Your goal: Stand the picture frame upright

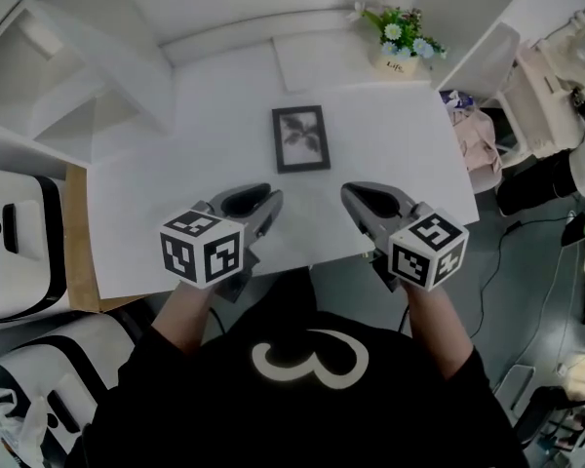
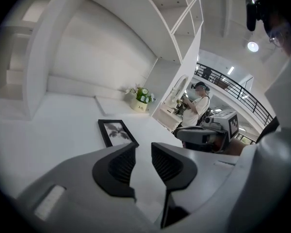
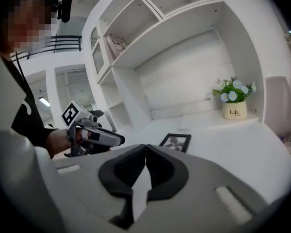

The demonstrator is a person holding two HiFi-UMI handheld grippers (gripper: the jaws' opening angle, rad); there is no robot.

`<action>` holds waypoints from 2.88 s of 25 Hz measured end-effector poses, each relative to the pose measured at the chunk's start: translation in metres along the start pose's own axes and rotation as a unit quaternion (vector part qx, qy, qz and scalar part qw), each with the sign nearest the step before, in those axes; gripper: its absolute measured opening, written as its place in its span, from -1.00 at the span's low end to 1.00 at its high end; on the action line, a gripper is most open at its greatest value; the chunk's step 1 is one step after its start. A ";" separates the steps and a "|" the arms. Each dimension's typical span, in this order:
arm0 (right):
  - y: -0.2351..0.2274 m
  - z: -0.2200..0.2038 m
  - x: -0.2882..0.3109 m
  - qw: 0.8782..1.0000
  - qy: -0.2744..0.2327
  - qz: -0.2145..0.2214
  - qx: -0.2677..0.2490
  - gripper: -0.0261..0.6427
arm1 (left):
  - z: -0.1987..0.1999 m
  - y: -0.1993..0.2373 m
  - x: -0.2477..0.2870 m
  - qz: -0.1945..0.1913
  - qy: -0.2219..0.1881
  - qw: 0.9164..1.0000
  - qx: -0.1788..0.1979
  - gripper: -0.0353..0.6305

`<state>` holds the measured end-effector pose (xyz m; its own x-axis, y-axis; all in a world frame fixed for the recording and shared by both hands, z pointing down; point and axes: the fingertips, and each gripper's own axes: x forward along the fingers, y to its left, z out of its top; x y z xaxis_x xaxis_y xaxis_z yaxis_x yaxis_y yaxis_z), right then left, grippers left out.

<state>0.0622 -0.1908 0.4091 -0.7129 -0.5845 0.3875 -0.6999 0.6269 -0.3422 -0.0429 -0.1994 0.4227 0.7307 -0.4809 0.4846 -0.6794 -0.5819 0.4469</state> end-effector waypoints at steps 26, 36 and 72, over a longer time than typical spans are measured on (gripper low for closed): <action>-0.113 -0.048 0.126 0.976 0.190 -0.079 -0.073 -0.53 | -0.011 0.107 0.117 0.078 0.129 0.986 0.067 -0.41; -0.114 -0.052 0.130 0.977 0.195 -0.059 -0.055 -0.62 | -0.019 0.110 0.123 0.086 0.141 0.983 0.077 -0.43; -0.049 -0.104 0.071 0.975 0.205 -0.060 -0.067 -0.63 | -0.084 0.052 0.073 0.110 0.145 0.980 0.082 -0.44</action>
<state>0.0497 -0.2096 0.5422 -0.5294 -0.4198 0.7373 -0.7456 0.6448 -0.1683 -0.0303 -0.2095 0.5449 0.5018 -0.4142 0.7594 -0.7811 -0.5941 0.1920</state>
